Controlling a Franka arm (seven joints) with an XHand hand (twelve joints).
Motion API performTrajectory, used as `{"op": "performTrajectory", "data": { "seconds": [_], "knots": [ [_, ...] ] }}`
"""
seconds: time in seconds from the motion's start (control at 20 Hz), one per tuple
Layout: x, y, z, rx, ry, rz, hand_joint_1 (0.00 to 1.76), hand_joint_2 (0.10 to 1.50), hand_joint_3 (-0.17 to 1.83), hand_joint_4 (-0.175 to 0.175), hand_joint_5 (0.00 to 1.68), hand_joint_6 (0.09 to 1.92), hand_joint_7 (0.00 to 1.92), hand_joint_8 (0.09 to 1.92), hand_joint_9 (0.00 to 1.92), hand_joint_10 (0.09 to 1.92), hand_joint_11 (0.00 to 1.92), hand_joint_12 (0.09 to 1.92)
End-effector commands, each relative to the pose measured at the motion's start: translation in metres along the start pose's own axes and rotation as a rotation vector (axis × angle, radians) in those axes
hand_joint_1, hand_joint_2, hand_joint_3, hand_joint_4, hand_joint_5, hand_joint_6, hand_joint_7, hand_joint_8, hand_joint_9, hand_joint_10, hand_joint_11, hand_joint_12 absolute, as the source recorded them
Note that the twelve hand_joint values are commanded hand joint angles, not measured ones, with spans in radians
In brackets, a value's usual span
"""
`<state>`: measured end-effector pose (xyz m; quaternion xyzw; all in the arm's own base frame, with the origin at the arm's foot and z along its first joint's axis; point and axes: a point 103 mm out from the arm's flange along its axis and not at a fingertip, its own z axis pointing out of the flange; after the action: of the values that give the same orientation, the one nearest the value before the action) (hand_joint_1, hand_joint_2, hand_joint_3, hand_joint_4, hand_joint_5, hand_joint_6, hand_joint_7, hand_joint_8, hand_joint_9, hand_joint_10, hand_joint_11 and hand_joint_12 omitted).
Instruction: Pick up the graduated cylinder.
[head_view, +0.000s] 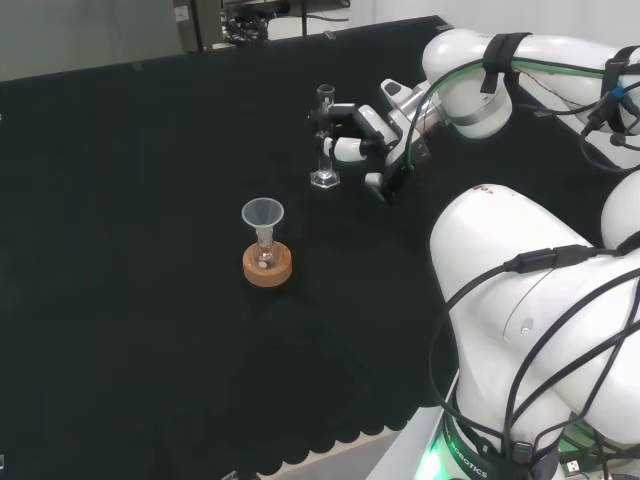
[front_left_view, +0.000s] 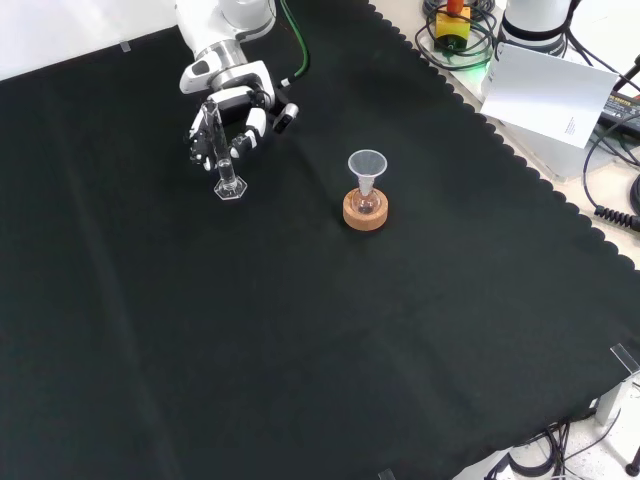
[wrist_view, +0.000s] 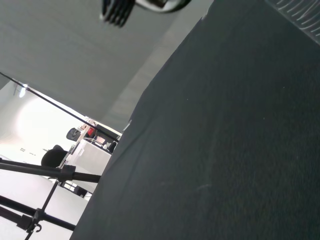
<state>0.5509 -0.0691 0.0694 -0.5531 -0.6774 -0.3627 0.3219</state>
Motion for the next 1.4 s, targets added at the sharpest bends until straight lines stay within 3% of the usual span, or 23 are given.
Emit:
{"op": "performTrajectory", "data": {
  "seconds": [0.05,0.1,0.2,0.25,0.35,0.9,1.4],
  "knots": [
    [0.006,0.0,-0.002,-0.024,-0.051,0.003,1.1,0.94,0.55,-0.007,0.83,0.5,0.87,0.52,1.13,0.2,1.02,0.92],
    [0.008,0.0,-0.003,-0.025,-0.07,0.003,1.12,0.95,0.55,-0.01,0.85,0.54,0.91,0.52,1.16,0.19,1.06,0.89],
    [0.011,0.0,-0.005,-0.017,-0.109,0.002,1.11,1.09,0.28,-0.108,0.81,1.03,0.96,0.51,1.2,0.17,1.12,0.85],
    [0.012,0.0,-0.007,-0.015,-0.129,0.001,1.1,1.15,0.16,-0.138,0.8,1.16,0.98,0.52,1.21,0.17,1.14,0.84],
    [0.014,0.0,-0.009,0.007,-0.162,-0.004,1.11,1.19,0.06,-0.166,0.79,1.25,1.01,0.52,1.24,0.16,1.16,0.83],
    [0.036,-0.011,-0.037,0.096,-0.327,-0.049,1.12,1.19,0.0,-0.175,0.85,1.21,1.07,0.49,1.29,0.14,1.18,0.79],
    [0.076,-0.064,-0.061,0.188,-0.451,-0.043,1.14,1.17,-0.01,-0.175,0.89,1.15,1.13,0.43,1.32,0.1,1.2,0.76]
  ]
}}
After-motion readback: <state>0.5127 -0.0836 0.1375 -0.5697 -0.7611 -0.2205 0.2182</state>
